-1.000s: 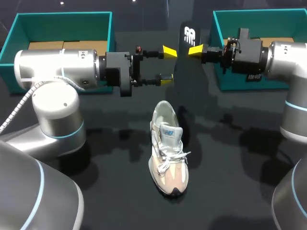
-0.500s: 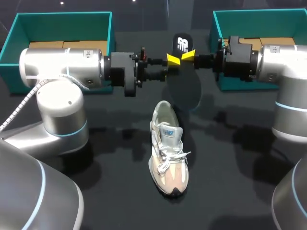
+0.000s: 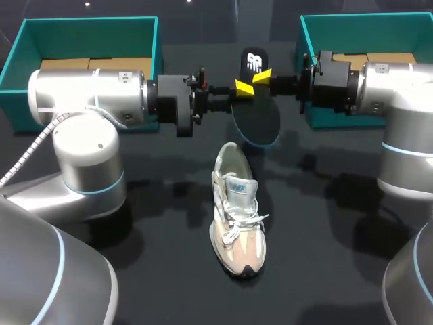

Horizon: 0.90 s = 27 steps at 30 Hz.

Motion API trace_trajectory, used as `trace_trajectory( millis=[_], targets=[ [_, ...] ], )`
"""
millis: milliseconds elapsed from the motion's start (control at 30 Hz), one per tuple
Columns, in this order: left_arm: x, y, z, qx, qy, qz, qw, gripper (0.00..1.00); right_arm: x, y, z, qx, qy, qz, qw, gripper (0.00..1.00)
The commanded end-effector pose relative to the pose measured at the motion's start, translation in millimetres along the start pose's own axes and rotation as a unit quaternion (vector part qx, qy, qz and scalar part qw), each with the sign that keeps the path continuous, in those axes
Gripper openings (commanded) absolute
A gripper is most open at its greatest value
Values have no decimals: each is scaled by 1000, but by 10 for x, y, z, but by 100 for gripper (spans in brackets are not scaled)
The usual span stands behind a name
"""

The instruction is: Take the shoe out of the shoebox, open the shoe tongue, remove and reinsert the insole, then place the shoe into the shoebox

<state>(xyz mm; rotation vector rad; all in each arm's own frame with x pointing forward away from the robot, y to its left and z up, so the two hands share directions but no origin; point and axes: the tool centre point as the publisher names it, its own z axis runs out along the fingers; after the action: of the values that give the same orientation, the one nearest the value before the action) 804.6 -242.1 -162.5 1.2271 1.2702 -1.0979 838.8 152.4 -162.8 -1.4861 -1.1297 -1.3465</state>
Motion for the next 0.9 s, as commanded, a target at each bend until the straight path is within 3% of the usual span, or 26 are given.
trace_trajectory(
  millis=[33,133,300,400,567,600,633,667,900],
  targets=[
    [28,14,42,-6,2,0,1000,33,9,-25,9,-1,0,0,1000,0],
    [42,34,40,-9,4,-1,1000,32,20,-36,7,1,1,-1,1000,0],
    [70,59,61,-13,9,-1,1000,23,22,-45,13,5,2,-1,1000,0],
    [78,66,82,-14,10,-1,1000,0,16,-50,22,8,2,1,1000,0],
    [77,47,96,-12,12,3,1000,0,-2,-49,11,10,3,3,1000,0],
    [75,40,83,-12,12,4,1000,0,-7,-50,-11,10,3,4,1000,15],
    [71,32,59,-13,13,4,1000,0,-9,-50,-37,8,7,1,1000,49],
    [68,26,32,-15,14,5,1000,0,-8,-50,-72,7,12,-3,1000,100],
    [32,-22,-261,-33,22,-21,999,0,-38,-81,-372,15,24,-23,999,100]
  ],
)
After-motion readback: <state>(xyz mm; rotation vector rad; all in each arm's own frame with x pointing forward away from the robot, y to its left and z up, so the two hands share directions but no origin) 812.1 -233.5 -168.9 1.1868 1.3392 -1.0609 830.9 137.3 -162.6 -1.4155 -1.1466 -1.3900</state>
